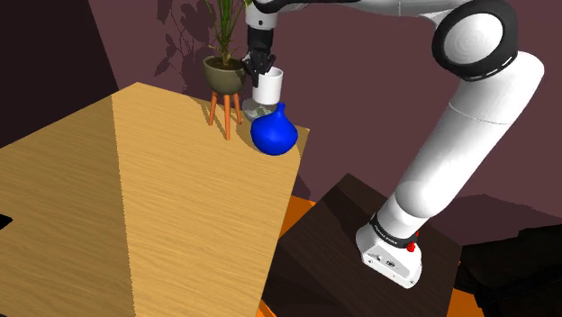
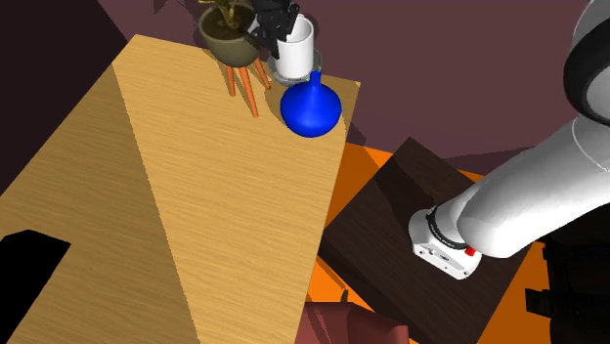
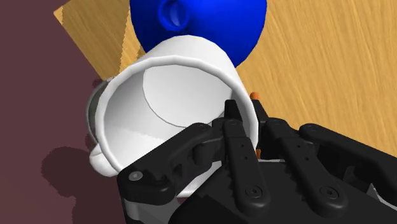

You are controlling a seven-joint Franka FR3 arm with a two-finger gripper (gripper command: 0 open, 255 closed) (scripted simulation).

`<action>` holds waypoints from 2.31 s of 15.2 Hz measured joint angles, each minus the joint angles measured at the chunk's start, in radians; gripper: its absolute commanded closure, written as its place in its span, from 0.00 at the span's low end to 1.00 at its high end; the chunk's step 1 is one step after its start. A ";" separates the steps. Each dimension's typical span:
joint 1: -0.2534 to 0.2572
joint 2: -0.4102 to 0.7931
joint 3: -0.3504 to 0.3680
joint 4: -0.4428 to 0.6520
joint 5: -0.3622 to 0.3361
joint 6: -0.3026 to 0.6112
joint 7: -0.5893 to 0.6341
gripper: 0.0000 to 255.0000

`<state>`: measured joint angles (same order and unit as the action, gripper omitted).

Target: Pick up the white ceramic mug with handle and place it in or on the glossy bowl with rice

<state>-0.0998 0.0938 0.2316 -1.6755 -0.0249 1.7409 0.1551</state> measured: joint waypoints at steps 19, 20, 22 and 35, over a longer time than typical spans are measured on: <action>-0.072 0.392 -0.070 0.485 -0.058 -0.097 -0.156 1.00; -0.074 0.388 -0.070 0.466 -0.058 -0.081 -0.157 1.00; -0.077 0.377 -0.070 0.422 -0.056 -0.049 -0.156 1.00; -0.082 0.380 -0.071 0.319 -0.058 0.058 -0.154 1.00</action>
<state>-0.1814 0.4738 0.1602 -1.3566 -0.0828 1.7986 0.0011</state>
